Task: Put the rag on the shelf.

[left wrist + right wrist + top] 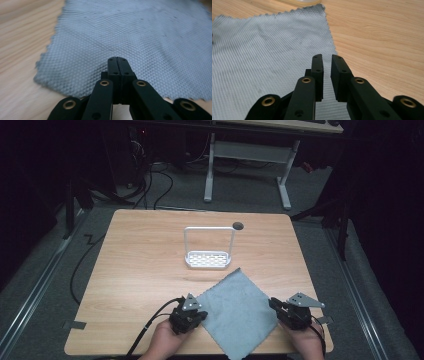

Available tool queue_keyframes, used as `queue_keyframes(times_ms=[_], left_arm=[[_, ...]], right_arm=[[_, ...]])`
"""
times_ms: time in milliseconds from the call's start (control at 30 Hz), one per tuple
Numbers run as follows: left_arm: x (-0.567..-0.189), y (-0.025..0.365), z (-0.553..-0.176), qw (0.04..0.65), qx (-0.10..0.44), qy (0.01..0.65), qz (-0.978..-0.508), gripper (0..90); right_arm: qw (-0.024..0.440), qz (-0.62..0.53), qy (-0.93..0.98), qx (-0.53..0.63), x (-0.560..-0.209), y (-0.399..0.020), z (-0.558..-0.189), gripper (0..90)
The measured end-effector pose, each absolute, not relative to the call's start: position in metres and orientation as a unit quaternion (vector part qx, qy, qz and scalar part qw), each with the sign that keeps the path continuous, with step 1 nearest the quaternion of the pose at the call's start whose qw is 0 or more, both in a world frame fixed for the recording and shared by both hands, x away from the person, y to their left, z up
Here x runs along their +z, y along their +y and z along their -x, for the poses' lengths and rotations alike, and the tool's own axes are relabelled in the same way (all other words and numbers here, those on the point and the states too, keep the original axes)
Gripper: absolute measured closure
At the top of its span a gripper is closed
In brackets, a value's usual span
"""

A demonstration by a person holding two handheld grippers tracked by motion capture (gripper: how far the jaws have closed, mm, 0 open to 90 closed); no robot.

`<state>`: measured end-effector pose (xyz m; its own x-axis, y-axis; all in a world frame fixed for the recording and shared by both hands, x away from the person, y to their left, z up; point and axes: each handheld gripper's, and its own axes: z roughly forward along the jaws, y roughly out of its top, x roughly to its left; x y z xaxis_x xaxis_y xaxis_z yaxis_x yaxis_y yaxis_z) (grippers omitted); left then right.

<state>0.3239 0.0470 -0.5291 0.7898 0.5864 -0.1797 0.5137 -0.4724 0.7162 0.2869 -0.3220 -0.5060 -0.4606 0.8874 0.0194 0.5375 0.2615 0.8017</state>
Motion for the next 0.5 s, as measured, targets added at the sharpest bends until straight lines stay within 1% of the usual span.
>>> queue_keyframes(times_ms=[33,200,333,400,467,500], left_arm=[[-0.529,0.047,-0.324,0.401,0.045,0.321,-0.857,90.0],[-0.53,0.078,-0.341,0.402,0.063,0.362,-0.839,90.0],[-0.531,0.099,-0.355,0.4,0.088,0.393,-0.823,90.0],[-0.532,0.106,-0.358,0.402,0.097,0.403,-0.817,89.7],[-0.531,0.11,-0.359,0.401,0.105,0.412,-0.812,83.5],[-0.53,0.111,-0.357,0.405,0.103,0.412,-0.81,83.2]], right_arm=[[0.226,-0.468,0.762,0.388,-0.506,-0.322,-0.287,81.1],[0.226,-0.467,0.762,0.387,-0.508,-0.32,-0.288,80.0],[0.219,-0.461,0.768,0.387,-0.51,-0.316,-0.288,76.4],[0.215,-0.452,0.773,0.389,-0.511,-0.312,-0.289,72.8],[0.205,-0.45,0.773,0.397,-0.512,-0.307,-0.29,70.2],[0.197,-0.439,0.778,0.404,-0.513,-0.299,-0.294,72.7]])
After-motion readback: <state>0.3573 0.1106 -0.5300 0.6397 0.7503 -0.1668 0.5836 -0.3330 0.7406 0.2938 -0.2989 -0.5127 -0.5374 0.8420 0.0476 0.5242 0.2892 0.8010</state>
